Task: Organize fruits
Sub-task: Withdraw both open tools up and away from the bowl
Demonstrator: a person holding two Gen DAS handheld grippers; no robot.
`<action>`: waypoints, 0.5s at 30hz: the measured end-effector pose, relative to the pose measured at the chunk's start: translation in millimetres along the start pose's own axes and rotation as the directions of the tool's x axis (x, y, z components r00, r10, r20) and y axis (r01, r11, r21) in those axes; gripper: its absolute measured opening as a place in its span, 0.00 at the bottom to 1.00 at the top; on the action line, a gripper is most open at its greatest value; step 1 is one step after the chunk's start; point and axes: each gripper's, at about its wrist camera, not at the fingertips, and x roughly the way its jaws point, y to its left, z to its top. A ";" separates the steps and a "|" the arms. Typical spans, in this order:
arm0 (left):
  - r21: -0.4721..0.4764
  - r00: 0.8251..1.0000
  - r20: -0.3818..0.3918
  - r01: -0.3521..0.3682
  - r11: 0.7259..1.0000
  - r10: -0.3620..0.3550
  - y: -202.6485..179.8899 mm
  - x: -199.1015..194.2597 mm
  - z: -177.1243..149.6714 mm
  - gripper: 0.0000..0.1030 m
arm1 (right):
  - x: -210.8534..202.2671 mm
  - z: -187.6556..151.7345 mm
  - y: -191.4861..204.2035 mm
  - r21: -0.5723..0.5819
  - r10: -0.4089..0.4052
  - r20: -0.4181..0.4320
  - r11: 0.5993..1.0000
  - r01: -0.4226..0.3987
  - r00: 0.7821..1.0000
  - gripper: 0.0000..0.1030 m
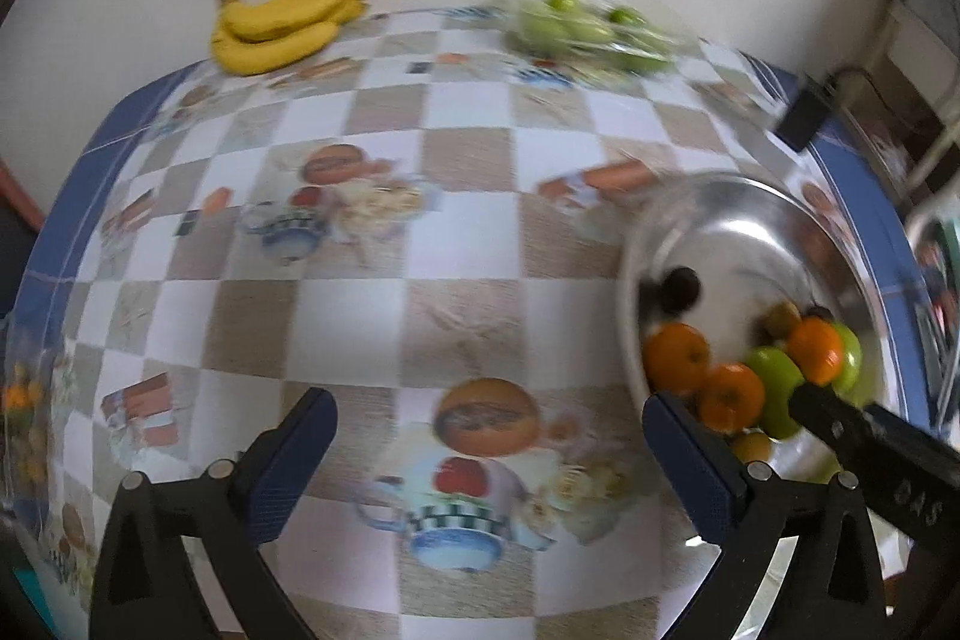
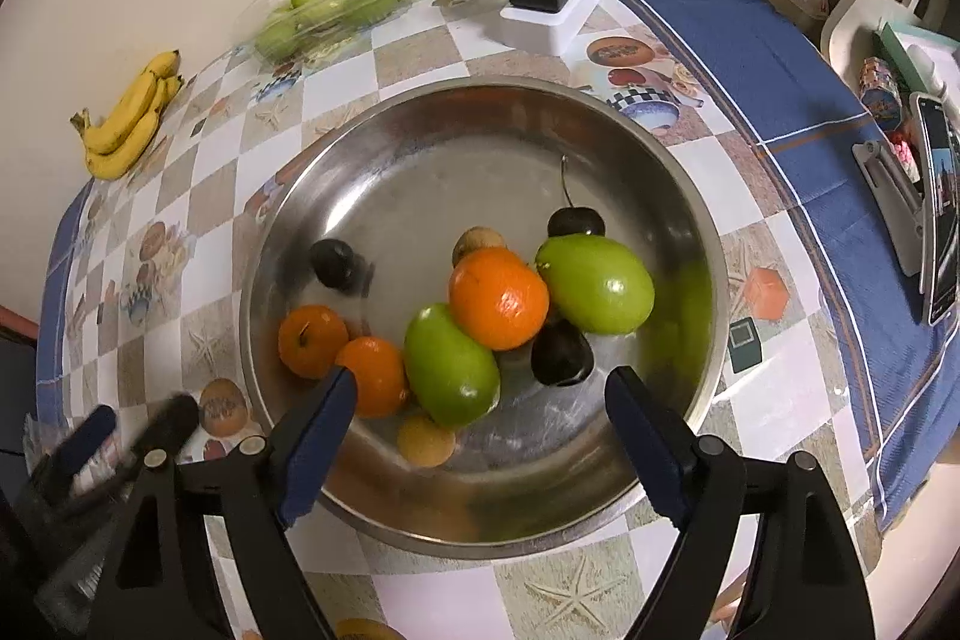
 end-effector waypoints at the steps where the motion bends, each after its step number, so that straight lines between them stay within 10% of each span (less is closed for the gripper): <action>1: -0.015 1.000 0.010 -0.011 1.000 0.011 5.7 -1.5 -0.6 1.00 | -0.2 -1.3 1.6 -0.007 -0.001 0.002 1.000 0.001 1.000 1.00; 15: 0.003 0.988 0.074 -0.133 0.991 0.132 24.7 -32.9 -20.2 1.00 | -16.7 -36.4 24.0 -0.091 0.035 0.037 0.995 -0.031 0.999 1.00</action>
